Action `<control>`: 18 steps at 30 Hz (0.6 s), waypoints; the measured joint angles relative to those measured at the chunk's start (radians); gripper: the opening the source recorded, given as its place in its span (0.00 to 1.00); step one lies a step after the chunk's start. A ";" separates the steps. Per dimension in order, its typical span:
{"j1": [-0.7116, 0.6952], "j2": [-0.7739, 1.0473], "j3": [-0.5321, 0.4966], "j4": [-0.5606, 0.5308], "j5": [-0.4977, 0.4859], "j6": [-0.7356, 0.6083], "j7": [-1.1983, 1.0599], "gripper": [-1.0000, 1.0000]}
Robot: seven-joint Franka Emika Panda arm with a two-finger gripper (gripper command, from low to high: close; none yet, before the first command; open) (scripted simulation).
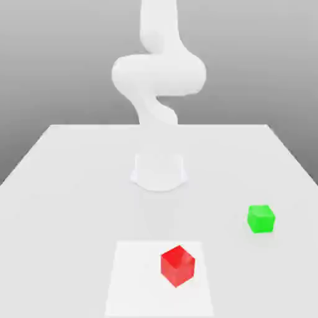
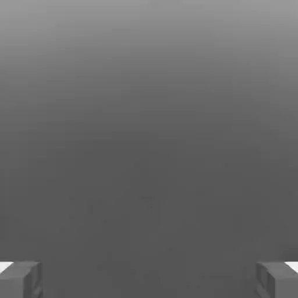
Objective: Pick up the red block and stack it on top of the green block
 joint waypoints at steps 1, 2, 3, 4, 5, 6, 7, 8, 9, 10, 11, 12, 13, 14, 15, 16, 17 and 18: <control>0.010 0.040 -0.005 -0.019 -0.002 0.022 -0.025 0.50; 0.020 0.078 -0.010 -0.038 -0.003 0.043 -0.049 0.50; 0.028 0.116 -0.015 -0.056 -0.004 0.063 -0.072 0.50; 0.037 0.152 -0.020 -0.074 -0.005 0.084 -0.095 0.50; 0.047 0.189 -0.025 -0.092 -0.006 0.104 -0.118 0.50; 0.055 0.225 -0.030 -0.110 -0.007 0.123 -0.141 0.50; 0.063 0.261 -0.034 -0.127 -0.007 0.143 -0.165 0.50; 0.071 0.298 -0.038 -0.145 -0.006 0.163 -0.189 0.50; 0.078 0.334 -0.042 -0.163 -0.005 0.183 -0.213 0.50; 0.086 0.370 -0.046 -0.180 -0.005 0.203 -0.237 0.50; 0.093 0.406 -0.049 -0.198 -0.003 0.223 -0.262 0.50; 0.099 0.443 -0.051 -0.216 -0.002 0.243 -0.287 0.50; 0.106 0.479 -0.054 -0.233 0.000 0.263 -0.312 0.50; 0.111 0.515 -0.055 -0.251 0.002 0.283 -0.337 0.50; 0.116 0.552 -0.056 -0.269 0.005 0.303 -0.362 0.50; 0.119 0.588 -0.055 -0.286 0.007 0.322 -0.387 0.50; 0.121 0.624 -0.052 -0.304 0.010 0.342 -0.412 0.50; 0.126 0.661 -0.051 -0.322 0.011 0.362 -0.437 0.50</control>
